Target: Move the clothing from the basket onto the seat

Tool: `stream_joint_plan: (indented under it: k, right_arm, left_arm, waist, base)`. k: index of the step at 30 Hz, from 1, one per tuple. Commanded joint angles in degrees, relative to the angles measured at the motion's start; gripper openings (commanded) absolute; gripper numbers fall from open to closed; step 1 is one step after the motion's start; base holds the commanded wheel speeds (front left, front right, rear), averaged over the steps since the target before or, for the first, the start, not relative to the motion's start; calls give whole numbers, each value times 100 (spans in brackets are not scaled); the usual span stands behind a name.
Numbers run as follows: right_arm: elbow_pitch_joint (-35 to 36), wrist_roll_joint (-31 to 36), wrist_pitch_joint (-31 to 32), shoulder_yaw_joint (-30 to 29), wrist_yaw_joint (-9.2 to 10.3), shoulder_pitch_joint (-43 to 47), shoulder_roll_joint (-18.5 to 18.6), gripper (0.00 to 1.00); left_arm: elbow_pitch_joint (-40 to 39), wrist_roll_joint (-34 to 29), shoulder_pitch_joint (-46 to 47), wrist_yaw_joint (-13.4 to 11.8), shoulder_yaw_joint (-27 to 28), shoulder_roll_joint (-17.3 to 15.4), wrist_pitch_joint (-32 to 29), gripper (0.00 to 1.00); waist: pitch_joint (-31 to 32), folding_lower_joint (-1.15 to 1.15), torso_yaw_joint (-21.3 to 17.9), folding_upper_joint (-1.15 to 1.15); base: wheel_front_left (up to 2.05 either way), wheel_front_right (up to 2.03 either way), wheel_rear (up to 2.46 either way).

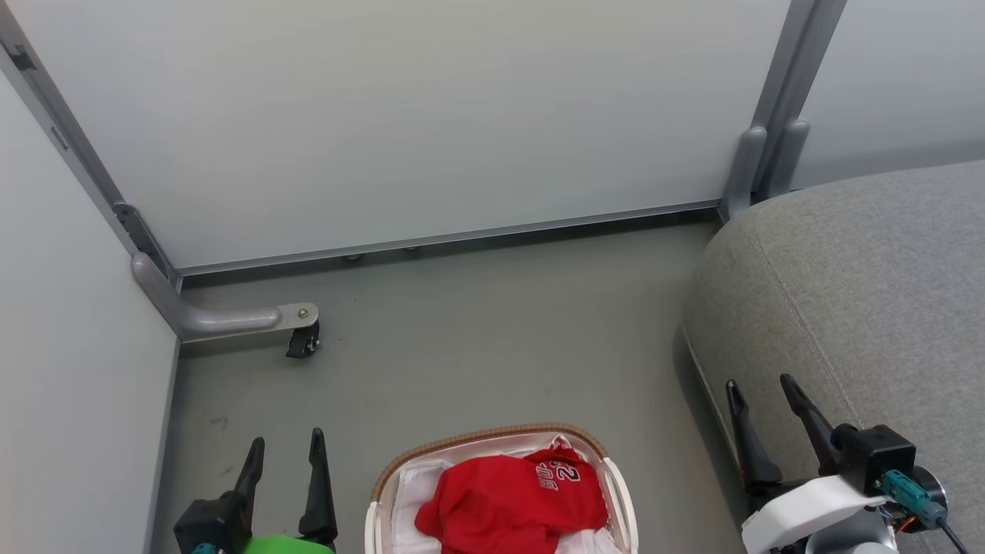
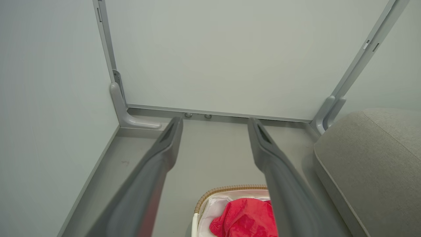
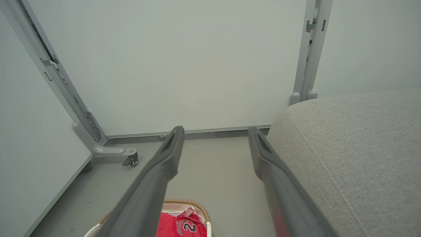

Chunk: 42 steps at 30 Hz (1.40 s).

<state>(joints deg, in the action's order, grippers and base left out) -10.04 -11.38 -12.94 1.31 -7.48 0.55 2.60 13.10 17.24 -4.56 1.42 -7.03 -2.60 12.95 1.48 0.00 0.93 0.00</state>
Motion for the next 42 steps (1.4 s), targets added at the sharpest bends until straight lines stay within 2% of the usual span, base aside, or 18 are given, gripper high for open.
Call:
stream_joint_plan:
  k: [1,19,42]
  right_arm:
    - [24,138,-55,15,-2,50,32,100]
    - [51,913,-233,87,-1,118,44,100]
    - [92,879,-236,62,-1,92,44,100]
  left_arm:
    - [-7,-129,-90,-24,-7,-39,52,100]
    - [116,-748,-174,-56,-139,-45,243,100]
    - [140,-700,-145,-34,-188,-45,222,100]
  waist:
    - [3,0,1,0]
    - [20,0,14,0]
    - [-62,0,-4,0]
  base:
    - [0,0,0]
    - [0,0,0]
    - [0,0,0]
